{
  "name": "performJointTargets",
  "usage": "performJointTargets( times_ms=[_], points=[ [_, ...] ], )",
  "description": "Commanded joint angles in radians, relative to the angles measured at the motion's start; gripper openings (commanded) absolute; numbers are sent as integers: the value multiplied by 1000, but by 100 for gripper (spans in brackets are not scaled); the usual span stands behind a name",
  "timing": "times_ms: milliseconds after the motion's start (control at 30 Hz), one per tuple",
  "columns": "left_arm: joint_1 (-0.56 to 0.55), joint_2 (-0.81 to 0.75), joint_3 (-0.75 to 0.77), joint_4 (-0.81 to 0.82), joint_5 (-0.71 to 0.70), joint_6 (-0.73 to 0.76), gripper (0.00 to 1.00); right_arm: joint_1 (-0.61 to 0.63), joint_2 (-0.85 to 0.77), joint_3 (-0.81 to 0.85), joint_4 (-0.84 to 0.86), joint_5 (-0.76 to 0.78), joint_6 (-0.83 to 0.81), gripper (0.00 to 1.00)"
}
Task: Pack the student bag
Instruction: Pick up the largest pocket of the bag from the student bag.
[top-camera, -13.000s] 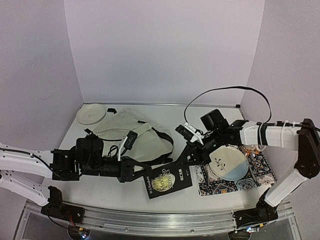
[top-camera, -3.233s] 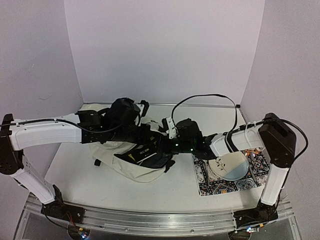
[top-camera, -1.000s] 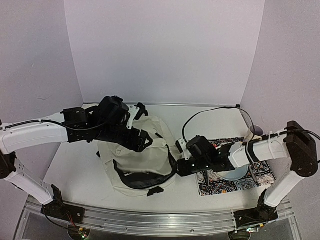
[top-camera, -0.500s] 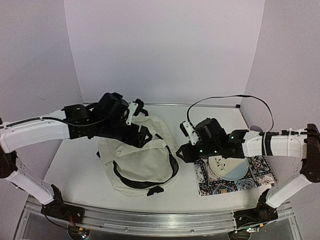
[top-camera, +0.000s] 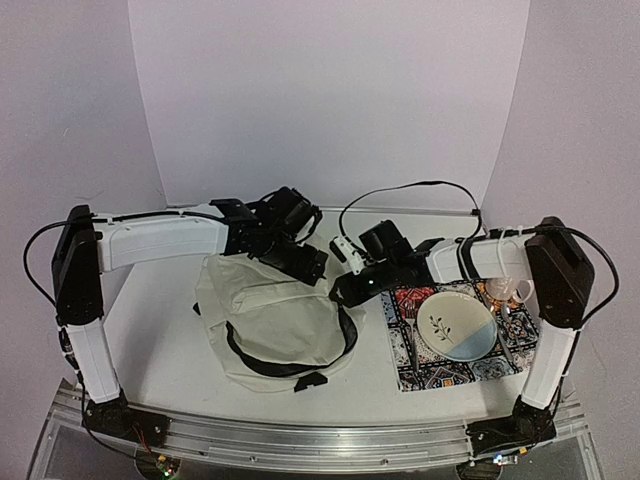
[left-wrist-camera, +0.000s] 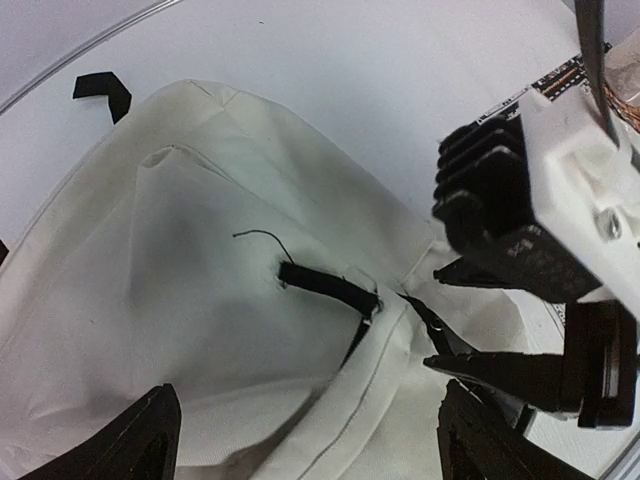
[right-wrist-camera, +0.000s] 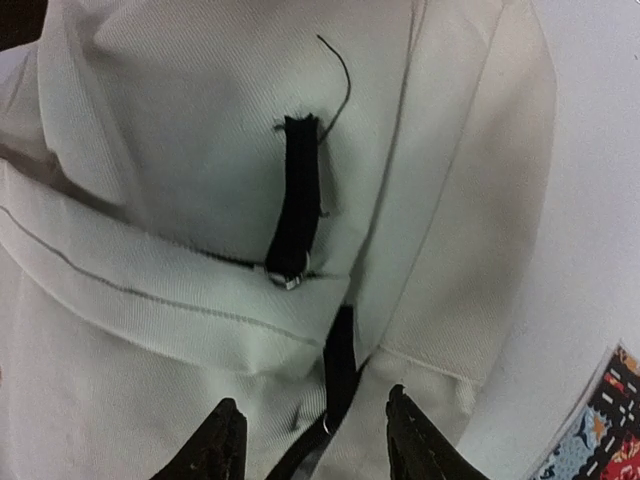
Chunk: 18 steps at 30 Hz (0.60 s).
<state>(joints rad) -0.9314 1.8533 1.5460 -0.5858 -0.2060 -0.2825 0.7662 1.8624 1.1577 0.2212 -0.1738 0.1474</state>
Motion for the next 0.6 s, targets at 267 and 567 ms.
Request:
performJointTargets(
  times_ms=[267,567],
  points=[
    [68,111,87,-24,12,67,89,-10,168,143,5,-53,-47,38],
    [89,171,104,-26,31,75,85,-13,171,115,7,-61,-50,11]
  ],
)
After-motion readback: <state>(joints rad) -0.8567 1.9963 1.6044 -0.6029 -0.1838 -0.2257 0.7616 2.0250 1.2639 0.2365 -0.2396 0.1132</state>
